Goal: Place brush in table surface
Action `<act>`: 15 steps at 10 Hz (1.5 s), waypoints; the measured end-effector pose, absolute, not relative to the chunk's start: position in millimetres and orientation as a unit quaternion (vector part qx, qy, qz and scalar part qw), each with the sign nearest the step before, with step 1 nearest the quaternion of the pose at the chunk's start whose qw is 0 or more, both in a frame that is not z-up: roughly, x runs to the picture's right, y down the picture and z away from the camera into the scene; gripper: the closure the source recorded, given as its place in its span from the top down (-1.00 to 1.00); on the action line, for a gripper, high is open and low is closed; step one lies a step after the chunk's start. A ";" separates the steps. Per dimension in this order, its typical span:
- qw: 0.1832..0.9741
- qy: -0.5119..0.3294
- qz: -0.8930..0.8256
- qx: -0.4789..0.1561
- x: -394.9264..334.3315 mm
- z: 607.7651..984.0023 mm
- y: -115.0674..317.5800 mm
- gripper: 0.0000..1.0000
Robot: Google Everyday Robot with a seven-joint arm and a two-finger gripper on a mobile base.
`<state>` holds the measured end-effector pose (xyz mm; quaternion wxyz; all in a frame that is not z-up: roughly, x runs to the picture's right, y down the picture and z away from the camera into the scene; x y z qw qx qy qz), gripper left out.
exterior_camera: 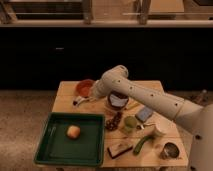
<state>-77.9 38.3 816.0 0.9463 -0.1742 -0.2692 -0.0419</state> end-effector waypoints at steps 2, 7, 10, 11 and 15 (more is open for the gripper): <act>0.944 -0.275 -0.034 -0.179 -81.5 822.7 43.6 -1.00; 0.937 -0.288 -0.031 -0.197 -104.5 837.3 57.0 -1.00; 0.932 -0.296 -0.027 -0.205 -119.3 846.4 64.9 -1.00; 0.931 -0.298 -0.025 -0.210 -122.2 850.7 67.9 -1.00; 0.924 -0.300 -0.020 -0.239 -127.0 869.1 81.7 -0.39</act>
